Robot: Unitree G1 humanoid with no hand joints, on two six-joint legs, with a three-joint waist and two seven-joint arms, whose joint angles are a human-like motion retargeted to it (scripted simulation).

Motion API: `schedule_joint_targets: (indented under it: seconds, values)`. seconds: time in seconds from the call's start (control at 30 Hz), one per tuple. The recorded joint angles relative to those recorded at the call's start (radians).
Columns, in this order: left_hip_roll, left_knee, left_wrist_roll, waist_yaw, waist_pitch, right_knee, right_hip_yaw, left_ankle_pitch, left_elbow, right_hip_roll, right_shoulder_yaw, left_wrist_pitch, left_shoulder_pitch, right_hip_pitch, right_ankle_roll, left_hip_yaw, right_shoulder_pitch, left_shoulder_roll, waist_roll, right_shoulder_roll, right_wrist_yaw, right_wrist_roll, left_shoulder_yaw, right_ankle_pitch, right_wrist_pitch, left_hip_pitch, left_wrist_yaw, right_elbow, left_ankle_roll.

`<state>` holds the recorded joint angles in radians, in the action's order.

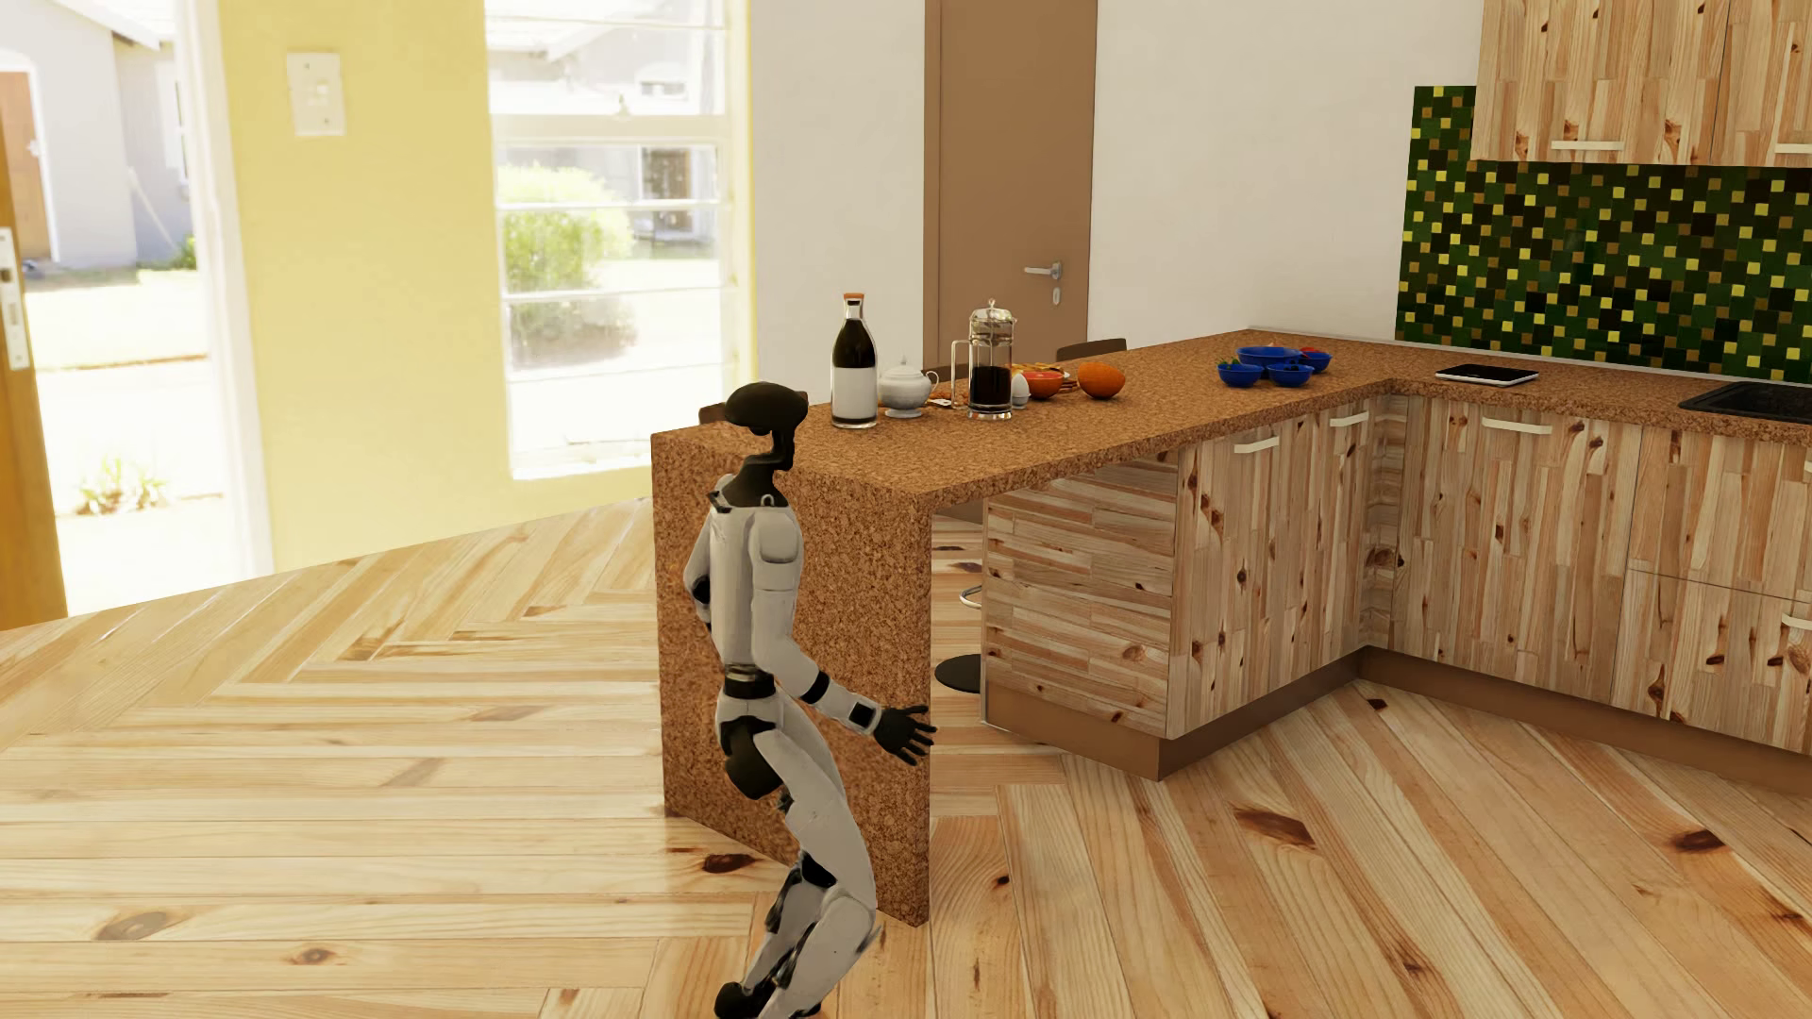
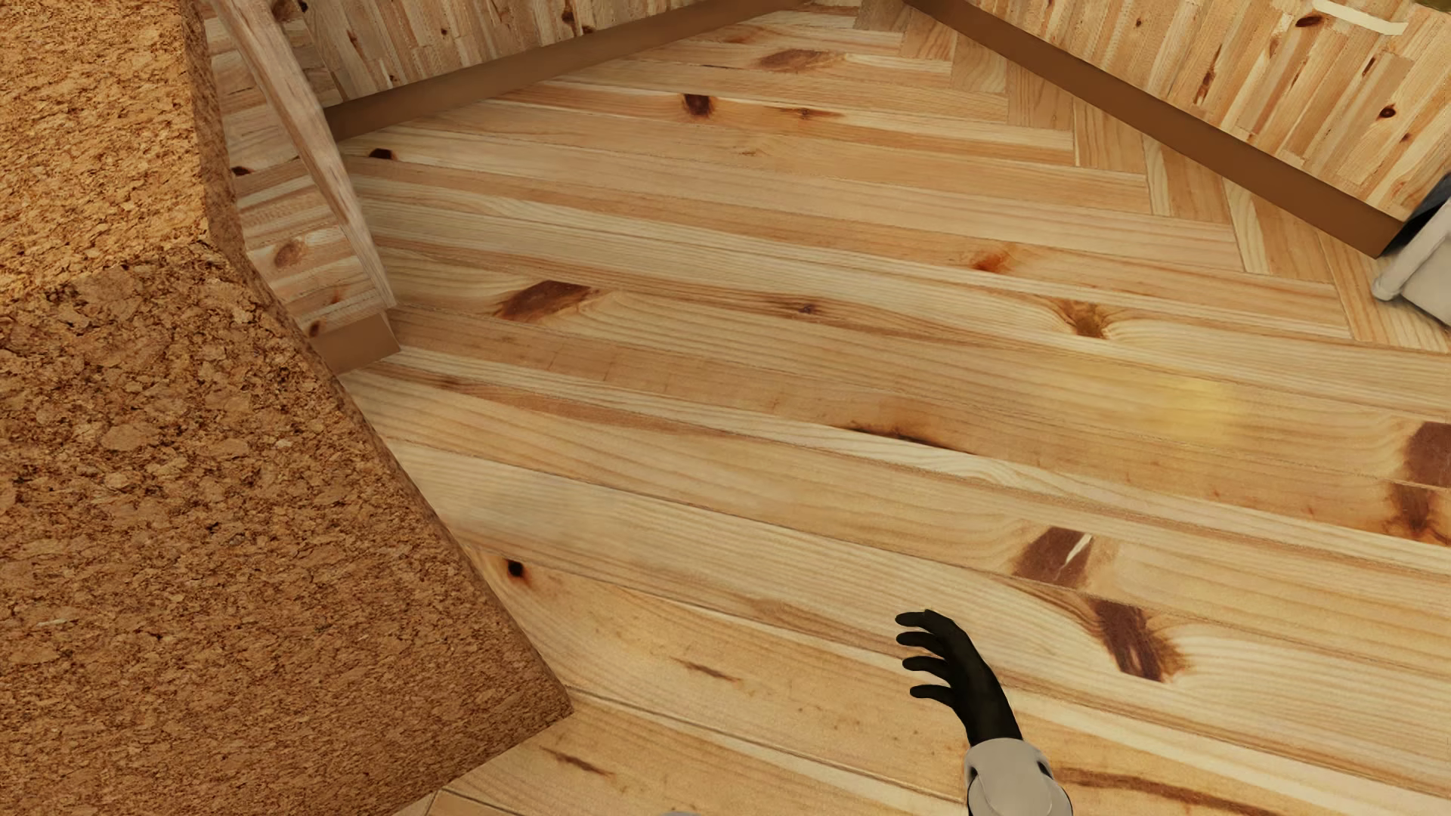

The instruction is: Walk around the corner

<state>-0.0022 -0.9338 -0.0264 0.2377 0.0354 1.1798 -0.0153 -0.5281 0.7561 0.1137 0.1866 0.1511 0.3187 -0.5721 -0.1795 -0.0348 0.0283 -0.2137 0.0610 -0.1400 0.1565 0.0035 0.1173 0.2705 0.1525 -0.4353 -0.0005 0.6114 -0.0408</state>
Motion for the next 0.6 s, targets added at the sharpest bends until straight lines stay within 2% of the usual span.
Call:
schedule_joint_targets:
  seconds: [0.03,0.07,0.1,0.13,0.17,0.2,0.23,0.27,0.3,0.33,0.37,0.4,0.43,0.47,0.5,0.57,0.6]
  values:
    - [-0.026,0.037,0.037,-0.055,0.009,-0.028,-0.01,-0.021,-0.064,-0.025,-0.062,0.001,-0.02,-0.032,-0.003,0.018,0.076,0.027,-0.031,0.008,-0.041,-0.035,-0.045,0.053,0.015,0.066,0.02,-0.001,0.004]
    - [-0.048,0.051,0.073,-0.103,0.006,-0.121,-0.007,-0.051,-0.131,-0.037,-0.112,-0.015,-0.032,-0.063,-0.006,0.031,0.137,0.066,-0.062,-0.019,-0.085,-0.073,-0.064,0.106,0.012,0.114,0.045,-0.001,0.009]
    - [-0.066,-0.011,0.102,-0.122,0.002,-0.226,0.001,-0.074,-0.164,-0.035,-0.158,-0.038,-0.082,-0.051,0.001,0.051,0.192,0.095,-0.083,-0.058,-0.117,-0.099,-0.075,0.077,0.02,0.125,0.054,0.039,-0.001]
    - [-0.052,-0.17,0.123,-0.101,0.0,-0.215,0.039,0.002,-0.135,-0.034,-0.16,-0.069,-0.134,-0.008,0.112,0.053,0.207,0.095,-0.065,-0.094,-0.125,-0.098,-0.035,0.127,-0.015,0.072,0.039,0.061,-0.027]
    - [-0.019,-0.279,0.143,-0.081,-0.009,-0.23,0.082,0.091,-0.087,-0.03,-0.144,-0.099,-0.152,0.042,0.166,0.028,0.2,0.085,-0.041,-0.117,-0.115,-0.079,-0.038,0.165,-0.078,0.012,0.0,0.046,-0.062]
    - [0.021,-0.305,0.158,-0.046,-0.019,-0.261,0.113,0.123,-0.1,-0.019,-0.12,-0.11,-0.113,0.104,0.131,-0.021,0.179,0.074,-0.028,-0.103,-0.087,-0.051,-0.06,0.195,-0.143,-0.032,-0.046,0.021,-0.101]
    - [0.044,-0.287,0.156,0.003,-0.025,-0.312,0.147,0.093,-0.126,-0.018,-0.119,-0.093,-0.085,0.178,0.137,-0.045,0.131,0.075,-0.005,-0.076,-0.054,-0.02,-0.084,0.214,-0.191,-0.069,-0.078,0.003,-0.082]
    - [0.045,-0.239,0.149,0.044,-0.025,-0.344,0.169,0.047,-0.148,-0.004,-0.11,-0.072,-0.057,0.241,0.124,-0.06,0.053,0.062,0.004,-0.056,-0.025,0.011,-0.097,0.24,-0.231,-0.099,-0.085,-0.036,-0.034]
    - [0.035,-0.183,0.137,0.078,-0.031,-0.373,0.191,0.012,-0.169,0.009,-0.087,-0.051,-0.023,0.303,0.107,-0.057,-0.016,0.057,0.015,-0.047,-0.001,0.039,-0.098,0.268,-0.228,-0.123,-0.066,-0.067,0.008]
    - [0.04,-0.06,0.121,0.062,-0.027,-0.224,0.163,0.053,-0.136,0.006,-0.079,-0.041,0.0,0.276,0.083,-0.043,-0.067,0.03,0.028,-0.005,0.006,0.055,-0.065,0.228,-0.172,-0.114,-0.026,-0.076,-0.004]
    - [0.03,-0.021,0.109,0.014,-0.024,-0.01,0.087,0.071,-0.012,-0.013,-0.059,-0.044,-0.007,0.176,0.064,-0.033,-0.084,0.001,0.013,0.04,-0.002,0.054,-0.005,0.084,-0.088,-0.087,0.022,-0.03,-0.024]
    - [0.005,-0.015,0.108,-0.042,-0.016,0.098,0.016,0.036,0.042,-0.049,0.007,-0.035,-0.018,0.071,0.049,-0.022,-0.026,0.009,-0.025,0.007,-0.027,0.035,-0.012,0.009,-0.018,-0.052,0.062,-0.003,-0.024]
    - [-0.017,0.008,0.113,-0.115,-0.011,0.1,-0.017,0.011,-0.007,-0.081,-0.051,-0.025,-0.014,-0.021,0.034,0.005,0.058,0.021,-0.067,-0.01,-0.069,-0.007,-0.053,0.056,-0.017,-0.01,0.088,0.004,-0.018]
    - [-0.034,0.038,0.106,-0.178,-0.008,0.071,-0.023,-0.014,-0.042,-0.086,-0.119,-0.026,-0.029,-0.104,0.02,0.033,0.124,0.032,-0.107,-0.019,-0.109,-0.056,-0.056,0.108,-0.063,0.04,0.106,0.013,-0.01]
    - [-0.058,0.085,0.088,-0.207,-0.001,0.023,-0.014,-0.032,-0.067,-0.056,-0.166,-0.027,-0.085,-0.17,0.005,0.057,0.195,0.032,-0.154,-0.021,-0.138,-0.099,-0.042,0.122,-0.124,0.109,0.107,0.011,-0.002]
    - [-0.072,0.082,0.022,-0.184,0.007,-0.264,-0.008,-0.073,-0.165,0.003,-0.18,-0.038,-0.187,-0.18,-0.045,0.106,0.265,0.075,-0.189,-0.074,-0.146,-0.131,-0.067,0.082,-0.186,0.195,0.061,0.031,0.0]
    - [-0.07,-0.091,0.0,-0.153,0.025,-0.352,0.019,-0.027,-0.164,0.04,-0.175,-0.05,-0.218,-0.135,-0.07,0.09,0.233,0.073,-0.182,-0.108,-0.126,-0.111,-0.048,-0.05,-0.168,0.159,0.03,0.048,-0.017]
